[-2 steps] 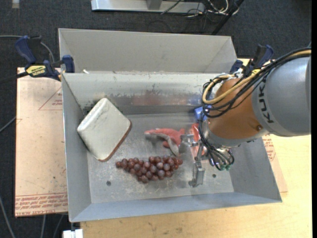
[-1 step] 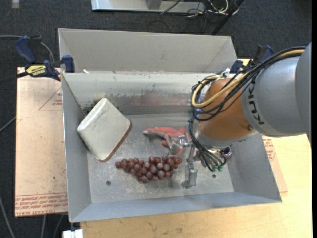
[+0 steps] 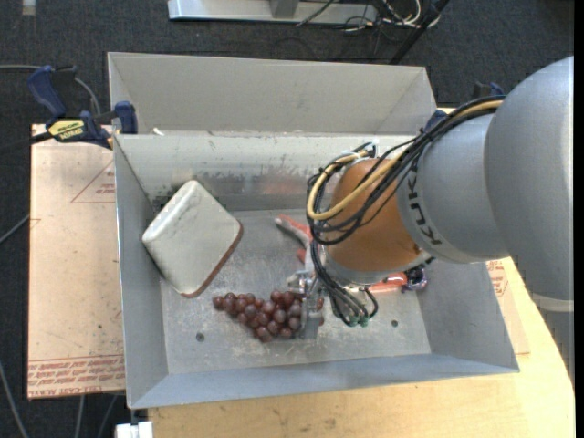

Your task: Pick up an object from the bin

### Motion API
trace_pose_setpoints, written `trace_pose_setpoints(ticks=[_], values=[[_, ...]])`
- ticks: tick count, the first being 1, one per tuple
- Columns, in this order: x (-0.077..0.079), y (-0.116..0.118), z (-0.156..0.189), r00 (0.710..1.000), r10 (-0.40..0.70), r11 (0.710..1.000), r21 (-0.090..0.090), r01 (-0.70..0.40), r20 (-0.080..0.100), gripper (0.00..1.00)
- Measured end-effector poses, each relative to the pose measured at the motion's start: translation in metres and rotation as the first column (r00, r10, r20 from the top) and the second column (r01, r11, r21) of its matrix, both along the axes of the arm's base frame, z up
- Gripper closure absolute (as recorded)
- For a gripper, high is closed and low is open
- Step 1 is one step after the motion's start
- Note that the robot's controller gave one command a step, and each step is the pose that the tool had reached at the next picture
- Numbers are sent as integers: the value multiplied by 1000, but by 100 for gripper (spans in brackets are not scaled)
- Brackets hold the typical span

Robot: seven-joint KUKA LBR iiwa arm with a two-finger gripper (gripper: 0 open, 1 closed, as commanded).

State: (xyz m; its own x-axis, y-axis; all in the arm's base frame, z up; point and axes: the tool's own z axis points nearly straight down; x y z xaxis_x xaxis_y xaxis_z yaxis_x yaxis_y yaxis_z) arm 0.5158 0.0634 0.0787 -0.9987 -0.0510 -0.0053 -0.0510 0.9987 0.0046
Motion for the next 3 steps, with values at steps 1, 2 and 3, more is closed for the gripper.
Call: trace_pose_setpoints(ticks=[1, 2, 3], values=[[0, 0, 0, 1000, 0, 1000, 0, 0, 0, 100], [1, -18, 114, 1000, 12, 1000, 0, -12, 1, 100], [1, -18, 114, 1000, 13, 1000, 0, -13, 1, 100]])
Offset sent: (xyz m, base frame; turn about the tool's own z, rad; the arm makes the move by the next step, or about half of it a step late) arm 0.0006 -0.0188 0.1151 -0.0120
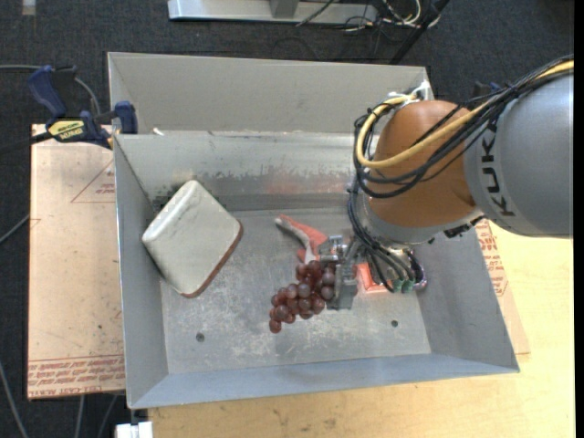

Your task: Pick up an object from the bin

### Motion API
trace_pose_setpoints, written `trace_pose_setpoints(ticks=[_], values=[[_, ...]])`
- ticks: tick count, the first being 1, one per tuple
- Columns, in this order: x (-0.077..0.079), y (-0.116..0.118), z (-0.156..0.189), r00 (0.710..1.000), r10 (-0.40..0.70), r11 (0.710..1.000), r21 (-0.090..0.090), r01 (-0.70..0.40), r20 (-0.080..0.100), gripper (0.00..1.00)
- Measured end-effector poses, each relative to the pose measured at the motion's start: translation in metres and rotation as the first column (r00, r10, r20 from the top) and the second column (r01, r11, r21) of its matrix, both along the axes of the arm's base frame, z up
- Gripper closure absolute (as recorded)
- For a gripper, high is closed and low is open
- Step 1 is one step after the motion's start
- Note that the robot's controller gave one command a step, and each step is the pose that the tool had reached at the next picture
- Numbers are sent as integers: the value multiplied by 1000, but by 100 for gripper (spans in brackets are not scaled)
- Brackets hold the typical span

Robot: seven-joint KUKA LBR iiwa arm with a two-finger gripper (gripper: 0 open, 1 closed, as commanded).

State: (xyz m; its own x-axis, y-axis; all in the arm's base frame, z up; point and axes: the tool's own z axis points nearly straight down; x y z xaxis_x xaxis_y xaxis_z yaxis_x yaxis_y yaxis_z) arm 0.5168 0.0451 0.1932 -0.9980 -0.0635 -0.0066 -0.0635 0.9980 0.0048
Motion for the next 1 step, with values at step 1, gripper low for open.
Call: trace_pose_setpoints(ticks=[1], values=[[-6, 23, 122, 974, 225, 974, -1, -225, 5, 100]])
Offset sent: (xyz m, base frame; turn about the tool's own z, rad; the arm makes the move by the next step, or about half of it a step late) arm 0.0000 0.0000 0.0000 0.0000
